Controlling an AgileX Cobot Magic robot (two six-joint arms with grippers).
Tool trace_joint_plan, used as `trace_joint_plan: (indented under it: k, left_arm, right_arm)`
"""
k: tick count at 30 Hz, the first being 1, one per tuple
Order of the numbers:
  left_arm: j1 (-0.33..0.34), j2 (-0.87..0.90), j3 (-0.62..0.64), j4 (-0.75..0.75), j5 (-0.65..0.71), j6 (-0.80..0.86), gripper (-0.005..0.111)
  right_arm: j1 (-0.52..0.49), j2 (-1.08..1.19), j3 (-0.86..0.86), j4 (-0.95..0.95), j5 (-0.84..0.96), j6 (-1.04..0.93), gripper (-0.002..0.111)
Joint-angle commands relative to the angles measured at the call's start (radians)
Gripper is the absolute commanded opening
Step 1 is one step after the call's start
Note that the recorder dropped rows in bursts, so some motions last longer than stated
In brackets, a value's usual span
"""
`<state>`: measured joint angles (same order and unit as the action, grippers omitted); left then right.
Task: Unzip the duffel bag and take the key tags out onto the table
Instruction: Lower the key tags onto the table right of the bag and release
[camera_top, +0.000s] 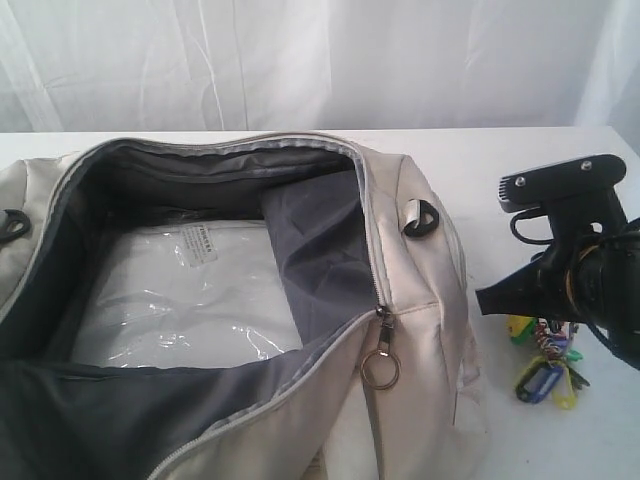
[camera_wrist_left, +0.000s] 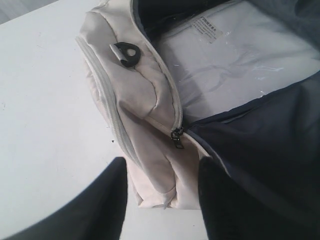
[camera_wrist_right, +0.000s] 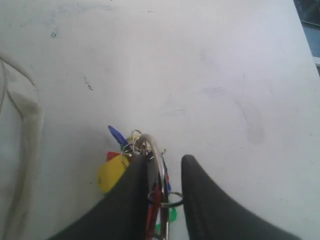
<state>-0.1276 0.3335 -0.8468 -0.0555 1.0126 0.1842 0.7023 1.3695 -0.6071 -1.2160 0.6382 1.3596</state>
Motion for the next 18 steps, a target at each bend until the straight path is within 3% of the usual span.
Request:
trace_joint_plan:
  k: [1, 4, 7, 13, 18]
  left_arm:
    - [-0.002, -0.008, -0.002, -0.003, 0.011, -0.005, 0.049]
    - [-0.002, -0.008, -0.002, -0.003, 0.011, -0.005, 0.049]
    - [-0.002, -0.008, -0.002, -0.003, 0.011, -0.005, 0.049]
    - [-0.002, -0.008, -0.002, -0.003, 0.011, -0.005, 0.049]
    - [-0.002, -0.008, -0.002, -0.003, 0.013, -0.005, 0.049]
  right_arm:
    - [-0.005, 0.0, 0.001, -0.018, -0.034, 0.034, 0.0]
    - [-0.005, 0.0, 0.001, -0.018, -0.033, 0.037, 0.008]
    - [-0.005, 0.0, 0.001, -0.018, 0.004, 0.037, 0.031]
    - [-0.005, 0.0, 0.001, -0.019, 0.133, 0.037, 0.062]
    - [-0.005, -0.002, 0.001, -0.002, 0.159, 0.037, 0.064]
